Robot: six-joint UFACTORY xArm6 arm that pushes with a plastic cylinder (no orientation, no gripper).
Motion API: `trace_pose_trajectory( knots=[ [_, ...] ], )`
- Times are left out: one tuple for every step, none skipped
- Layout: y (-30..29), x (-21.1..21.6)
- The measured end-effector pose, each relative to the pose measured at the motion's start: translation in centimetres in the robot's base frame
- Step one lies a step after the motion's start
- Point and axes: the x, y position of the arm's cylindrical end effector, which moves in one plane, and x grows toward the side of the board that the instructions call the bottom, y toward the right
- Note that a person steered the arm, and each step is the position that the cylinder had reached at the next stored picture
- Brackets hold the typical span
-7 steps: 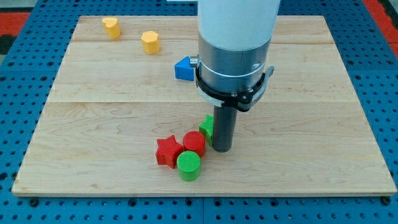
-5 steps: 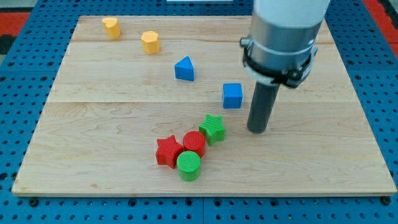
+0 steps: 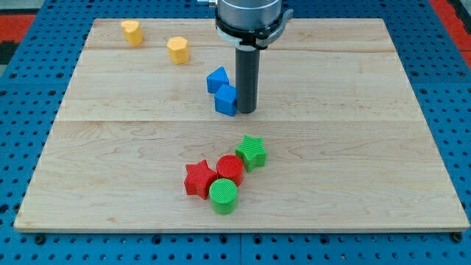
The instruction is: Place the cube below the hexagon
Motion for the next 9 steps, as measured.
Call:
trace_pose_trajectory(
  knots=[
    [-1.0,-0.9],
    [-3.0,-2.6],
    [-3.3,-4.0],
    [-7.0,-5.5],
    [-8.2,-6.2],
    [-5.1,-6.0],
    [-2.2,-4.7],
    [-0.2,-7.2],
    [-0.9,-9.1]
  ],
)
